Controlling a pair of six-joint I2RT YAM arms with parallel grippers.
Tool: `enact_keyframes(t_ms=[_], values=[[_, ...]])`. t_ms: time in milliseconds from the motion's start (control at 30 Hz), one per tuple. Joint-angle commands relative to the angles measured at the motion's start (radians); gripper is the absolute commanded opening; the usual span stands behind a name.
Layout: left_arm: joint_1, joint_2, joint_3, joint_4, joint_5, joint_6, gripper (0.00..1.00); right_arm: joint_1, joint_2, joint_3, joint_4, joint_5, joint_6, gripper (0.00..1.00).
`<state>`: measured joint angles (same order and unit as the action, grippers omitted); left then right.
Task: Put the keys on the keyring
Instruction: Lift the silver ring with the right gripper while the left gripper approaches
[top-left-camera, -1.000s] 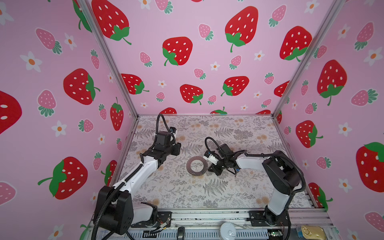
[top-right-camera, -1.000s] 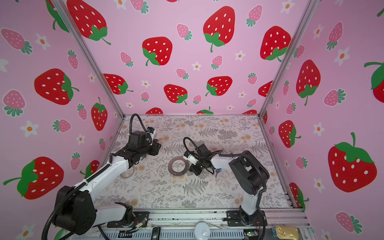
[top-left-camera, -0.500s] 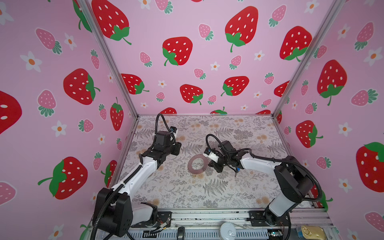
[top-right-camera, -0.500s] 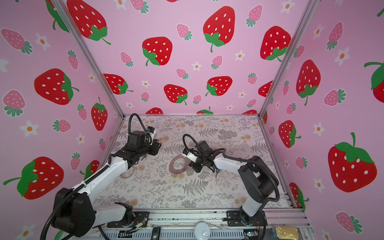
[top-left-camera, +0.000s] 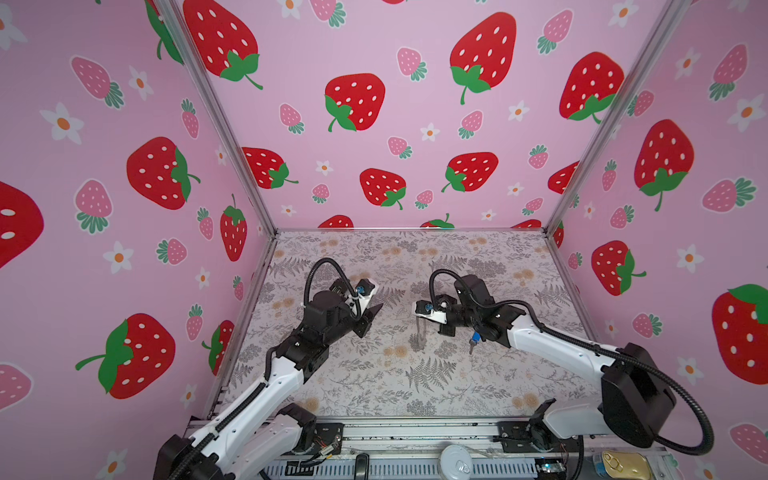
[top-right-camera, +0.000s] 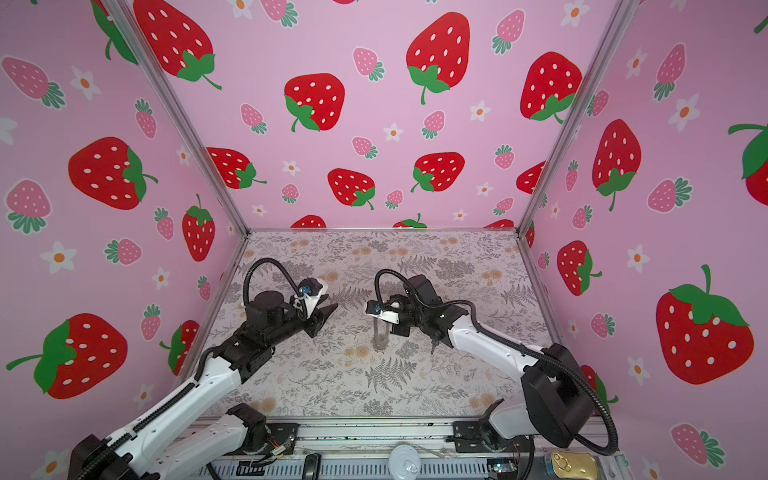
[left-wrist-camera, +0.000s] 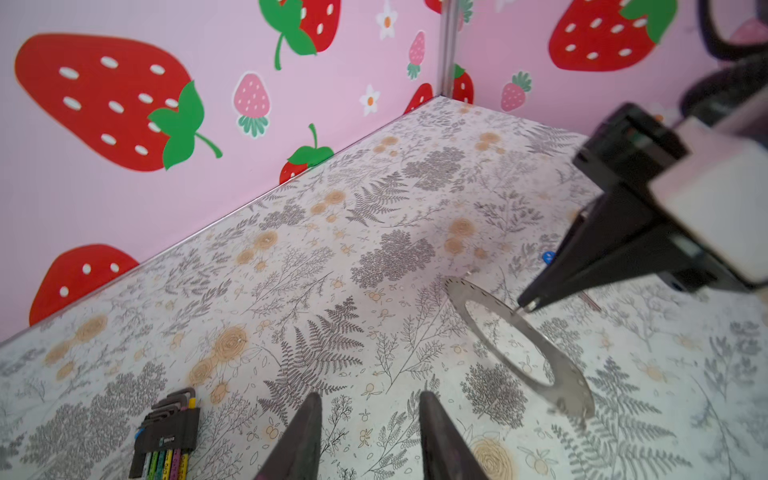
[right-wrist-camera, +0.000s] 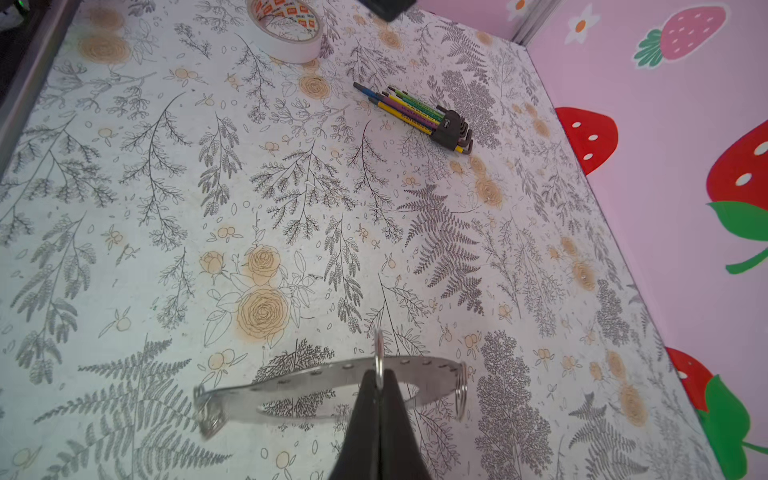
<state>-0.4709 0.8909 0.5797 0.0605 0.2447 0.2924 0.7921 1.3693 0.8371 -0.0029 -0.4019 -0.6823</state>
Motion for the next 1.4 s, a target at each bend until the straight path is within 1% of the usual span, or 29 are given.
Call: enact_keyframes(t_ms=[0,100,167,300,367,567,733,900,1000,1367], values=[[-0.035,-0.067,-0.071,0.079,0.071,0.212,0.41,0.006,-0.049,-0.057,0.096,-0.043,-0.161,0.0],[-0.067,-0.107,-0.131,0.122,0.101,0.298,0.4,0.006,-0.087,-0.105,0.158,-0.057,-0.202,0.0],[-0.086,-0.113,-0.145,0.128,0.109,0.338,0.39,0.006,-0.11,-0.13,0.184,-0.071,-0.214,0.0],[-0.112,-0.105,-0.154,0.144,0.115,0.37,0.37,0.006,-0.134,-0.154,0.196,-0.116,-0.207,0.0],[-0.118,-0.098,-0.159,0.163,0.133,0.37,0.36,0.007,-0.14,-0.158,0.199,-0.145,-0.183,0.0],[-0.13,-0.074,-0.136,0.163,0.209,0.323,0.32,0.007,-0.119,-0.132,0.175,-0.281,-0.037,0.0],[-0.132,-0.056,-0.116,0.144,0.283,0.285,0.3,0.007,-0.109,-0.122,0.178,-0.338,0.043,0.0],[-0.132,-0.015,-0.092,0.128,0.353,0.253,0.28,0.007,-0.084,-0.092,0.14,-0.389,0.084,0.0],[-0.133,0.003,-0.082,0.127,0.377,0.239,0.28,0.006,-0.073,-0.085,0.138,-0.405,0.098,0.0],[-0.146,0.038,-0.063,0.137,0.365,0.228,0.27,0.006,-0.061,-0.073,0.143,-0.426,0.127,0.0]])
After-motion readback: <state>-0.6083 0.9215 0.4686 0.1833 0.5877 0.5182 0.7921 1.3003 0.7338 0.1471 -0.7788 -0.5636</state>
